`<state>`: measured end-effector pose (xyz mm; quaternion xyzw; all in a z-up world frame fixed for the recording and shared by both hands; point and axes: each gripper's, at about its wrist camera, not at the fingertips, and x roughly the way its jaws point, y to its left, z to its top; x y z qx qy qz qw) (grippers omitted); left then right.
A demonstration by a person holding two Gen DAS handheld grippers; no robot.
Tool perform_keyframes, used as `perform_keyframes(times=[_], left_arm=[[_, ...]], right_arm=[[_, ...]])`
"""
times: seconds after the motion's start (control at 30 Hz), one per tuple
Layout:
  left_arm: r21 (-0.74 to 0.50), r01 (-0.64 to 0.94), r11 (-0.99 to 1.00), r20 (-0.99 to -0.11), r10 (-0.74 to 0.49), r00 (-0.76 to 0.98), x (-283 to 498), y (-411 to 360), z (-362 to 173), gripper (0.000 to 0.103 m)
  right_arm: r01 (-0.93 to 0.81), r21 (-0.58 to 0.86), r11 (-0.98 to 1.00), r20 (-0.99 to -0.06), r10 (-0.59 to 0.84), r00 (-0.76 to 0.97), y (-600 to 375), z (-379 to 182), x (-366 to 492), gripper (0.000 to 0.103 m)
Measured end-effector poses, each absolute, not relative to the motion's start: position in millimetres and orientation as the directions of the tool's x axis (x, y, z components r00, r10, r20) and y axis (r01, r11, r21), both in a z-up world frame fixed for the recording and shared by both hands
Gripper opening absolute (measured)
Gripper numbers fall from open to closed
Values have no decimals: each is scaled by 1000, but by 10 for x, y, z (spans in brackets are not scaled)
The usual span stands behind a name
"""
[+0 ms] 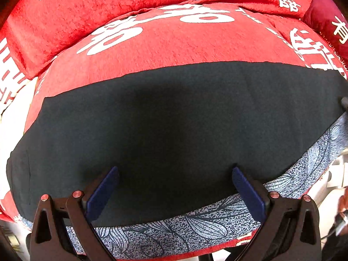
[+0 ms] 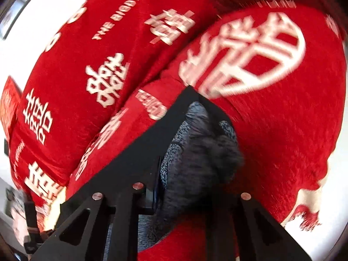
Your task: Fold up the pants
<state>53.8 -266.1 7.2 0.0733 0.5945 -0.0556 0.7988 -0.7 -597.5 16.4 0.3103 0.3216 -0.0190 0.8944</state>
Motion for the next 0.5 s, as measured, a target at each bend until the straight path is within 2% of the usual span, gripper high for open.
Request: perform_keyframes(times=[0.13, 0.27, 0.37, 0.43, 0.5], left_arm=[[33, 160, 987, -963, -12, 271, 564, -2648, 117, 103], [-102, 151, 983, -946, -142, 290, 678, -2765, 368, 103], [-59, 194, 979, -952, -114, 285, 812, -3104, 372, 103], [35, 209, 977, -983, -4, 183, 896, -3327, 48, 103], [84, 203, 975, -959, 24, 284, 852, -3420, 88, 103]], right_arm=[[133, 369, 920, -546, 100, 832, -5535, 737, -64, 19], [103, 264, 959, -541, 59, 839, -5259, 951, -51, 19], [143, 256, 956, -573, 31, 819, -5285, 940, -23, 19], [155, 252, 955, -585, 23, 811, -5297, 963, -12, 19], [148, 231, 962, -588, 16, 809, -5266, 1005, -57, 18]])
